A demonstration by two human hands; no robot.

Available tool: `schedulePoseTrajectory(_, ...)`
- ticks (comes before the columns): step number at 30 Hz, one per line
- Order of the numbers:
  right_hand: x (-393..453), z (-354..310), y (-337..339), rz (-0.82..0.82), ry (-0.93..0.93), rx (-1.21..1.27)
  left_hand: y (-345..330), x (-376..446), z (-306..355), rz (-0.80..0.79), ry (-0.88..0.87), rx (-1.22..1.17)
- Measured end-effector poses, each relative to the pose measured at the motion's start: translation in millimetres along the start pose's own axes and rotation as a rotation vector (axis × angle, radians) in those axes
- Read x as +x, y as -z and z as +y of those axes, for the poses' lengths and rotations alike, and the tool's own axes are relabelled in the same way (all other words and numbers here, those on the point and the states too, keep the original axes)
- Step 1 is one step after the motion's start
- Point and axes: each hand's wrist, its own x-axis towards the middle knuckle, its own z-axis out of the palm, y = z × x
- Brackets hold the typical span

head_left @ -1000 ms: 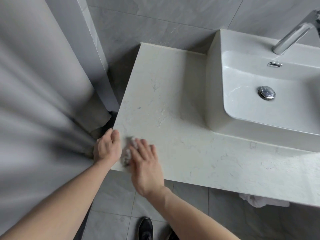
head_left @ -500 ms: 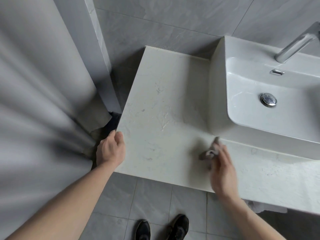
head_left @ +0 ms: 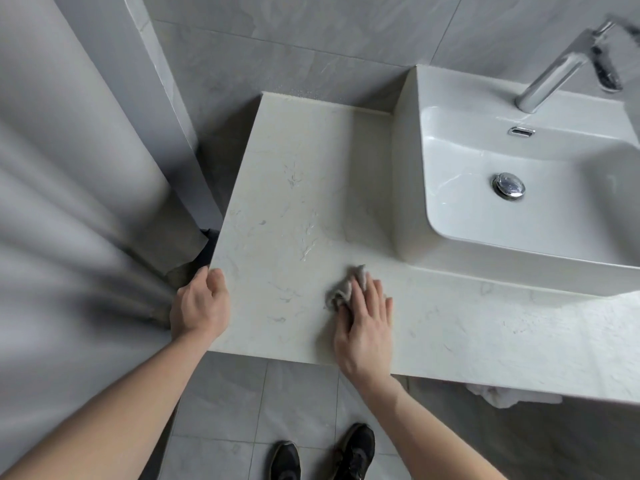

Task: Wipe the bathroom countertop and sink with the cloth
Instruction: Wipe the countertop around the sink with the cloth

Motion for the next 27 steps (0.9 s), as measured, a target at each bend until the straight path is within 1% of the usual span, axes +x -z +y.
schedulePoseTrajectory(2, -15.8, -29.9, -17.8, -0.085, 0.191, 0.015, -0.4, 0.6, 0.1, -0.001, 0.005, 0.004)
schedulePoseTrajectory(4, -29.2, -48.3, -30.1, -0.148, 0.323, 0.012, -1.7, 0.8, -0.2, -0.003, 0.005, 0.016)
schedulePoseTrajectory(6, -32.7, -52.1, -33.7, -0.174, 0.368, 0.040, -2.8, 0.6, -1.1, 0.003, -0.001, 0.022)
schedulePoseTrajectory(9, -26.7, -36.4, -22.1, -0.196, 0.401, 0.129, -4.0, 1.2, -2.9, 0.009, -0.004, 0.012)
schedulePoseTrajectory(10, -23.9, -27.3, -14.9, -0.193, 0.391, 0.167, -3.9, 1.1, -2.9, 0.007, -0.005, 0.008)
schedulePoseTrajectory(12, -15.7, -7.3, 4.6, -0.136, 0.301, 0.240, -3.3, 0.5, -2.1, 0.004, -0.008, 0.005)
schedulePoseTrajectory(15, 3.3, 32.5, 40.3, 0.064, 0.105, 0.290, -2.7, -0.4, -1.9, 0.000, -0.003, 0.006)
schedulePoseTrajectory(18, 22.2, 77.2, 72.9, 0.225, -0.123, 0.245, -3.3, 1.3, -1.9, 0.004, 0.004, 0.020)
schedulePoseTrajectory(20, 26.2, 98.8, 78.9, 0.247, -0.251, 0.187, -3.7, 2.0, -2.0, 0.008, 0.010, 0.023)
schedulePoseTrajectory(21, 25.7, 102.6, 76.2, 0.240, -0.274, 0.150, -4.2, 2.0, -2.2, 0.009, 0.010, 0.024)
schedulePoseTrajectory(23, 22.0, 96.1, 60.6, 0.218, -0.253, 0.054, -4.6, 2.3, -2.8, 0.014, 0.015, 0.031)
schedulePoseTrajectory(25, 19.3, 73.2, 40.5, 0.201, -0.246, 0.016, -3.6, 2.9, -2.6, 0.007, 0.022, 0.038)
schedulePoseTrajectory(27, 19.9, 40.4, 20.6, 0.164, -0.189, 0.033, -3.2, 4.2, -3.1, -0.001, 0.024, 0.052)
